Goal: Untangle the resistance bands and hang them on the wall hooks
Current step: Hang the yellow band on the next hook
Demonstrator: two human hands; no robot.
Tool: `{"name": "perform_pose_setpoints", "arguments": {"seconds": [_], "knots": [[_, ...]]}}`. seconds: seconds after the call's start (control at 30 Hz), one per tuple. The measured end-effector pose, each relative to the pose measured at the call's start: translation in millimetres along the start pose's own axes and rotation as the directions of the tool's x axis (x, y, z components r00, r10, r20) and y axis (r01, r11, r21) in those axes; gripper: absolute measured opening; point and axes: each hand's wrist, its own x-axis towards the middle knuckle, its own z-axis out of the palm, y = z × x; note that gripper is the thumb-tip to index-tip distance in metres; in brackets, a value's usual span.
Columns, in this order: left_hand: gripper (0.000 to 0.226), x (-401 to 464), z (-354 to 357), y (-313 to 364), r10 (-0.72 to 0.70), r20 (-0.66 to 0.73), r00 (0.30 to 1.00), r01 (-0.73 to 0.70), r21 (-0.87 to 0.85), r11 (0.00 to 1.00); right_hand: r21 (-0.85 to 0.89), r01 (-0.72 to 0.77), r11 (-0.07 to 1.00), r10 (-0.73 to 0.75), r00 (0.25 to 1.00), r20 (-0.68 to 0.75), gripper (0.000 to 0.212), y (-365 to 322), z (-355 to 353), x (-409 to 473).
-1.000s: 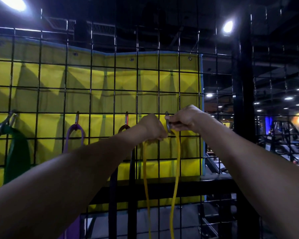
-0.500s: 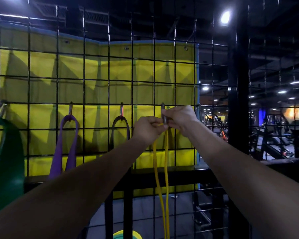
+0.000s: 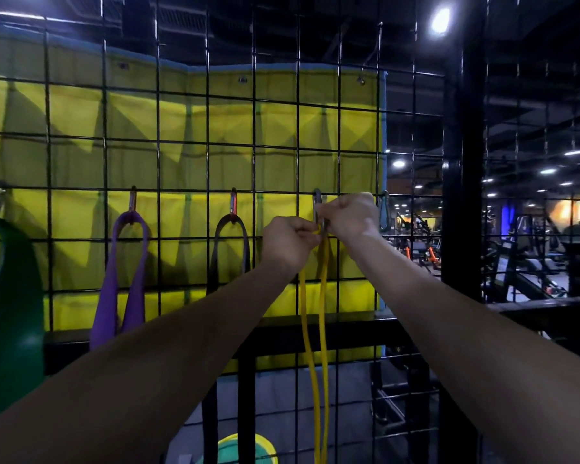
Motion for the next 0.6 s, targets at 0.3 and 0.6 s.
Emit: {"name": "perform_pose_setpoints", "arguments": {"seconds": [0.3, 0.6], "knots": [[0.033, -14, -7, -12, -0.011, 0.078, 0.997, 0.015, -0.046, 0.999, 0.031, 0.096, 0.995, -0.098, 0.992, 0.084, 0.002, 20, -1, -16], [0.033, -38, -8, -31, -0.068, 0.067, 0.995, 0.071, -0.034, 0.997, -0.13, 0.177, 0.976, -0.166, 0.982, 0.089, 0.041, 44, 3, -51]]}}
